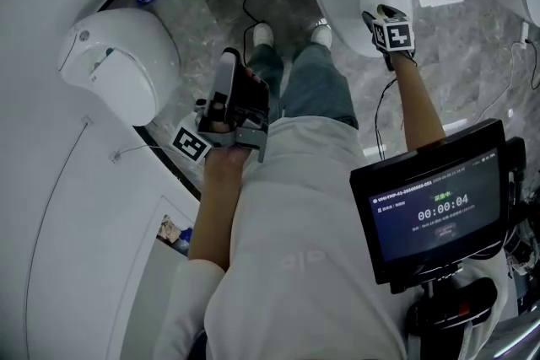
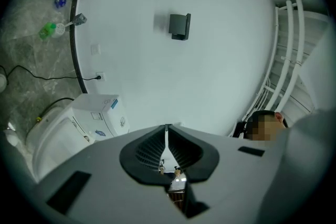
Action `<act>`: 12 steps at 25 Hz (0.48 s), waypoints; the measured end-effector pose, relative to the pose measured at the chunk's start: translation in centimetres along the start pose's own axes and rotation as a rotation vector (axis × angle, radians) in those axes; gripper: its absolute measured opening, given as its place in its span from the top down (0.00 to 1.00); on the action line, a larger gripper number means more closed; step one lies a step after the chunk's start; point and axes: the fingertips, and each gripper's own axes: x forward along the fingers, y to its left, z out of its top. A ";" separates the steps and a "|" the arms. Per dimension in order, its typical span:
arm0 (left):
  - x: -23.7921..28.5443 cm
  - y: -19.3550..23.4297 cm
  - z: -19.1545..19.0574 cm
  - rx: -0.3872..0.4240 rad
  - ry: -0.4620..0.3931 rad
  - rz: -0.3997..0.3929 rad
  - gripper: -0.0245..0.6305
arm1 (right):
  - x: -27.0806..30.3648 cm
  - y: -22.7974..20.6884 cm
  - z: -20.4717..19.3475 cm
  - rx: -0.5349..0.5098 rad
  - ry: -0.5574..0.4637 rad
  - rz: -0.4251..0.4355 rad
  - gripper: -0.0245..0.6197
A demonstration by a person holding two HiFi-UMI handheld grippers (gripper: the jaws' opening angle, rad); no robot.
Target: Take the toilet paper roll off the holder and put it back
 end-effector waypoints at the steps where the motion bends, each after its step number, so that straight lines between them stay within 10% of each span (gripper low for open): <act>1: -0.3 -0.1 0.0 0.000 -0.001 0.003 0.95 | 0.2 0.1 -0.3 0.002 0.011 -0.004 0.59; 12: -1.9 -1.4 0.5 0.033 -0.038 0.027 0.95 | 2.4 -0.9 -1.5 -0.025 0.114 -0.087 0.59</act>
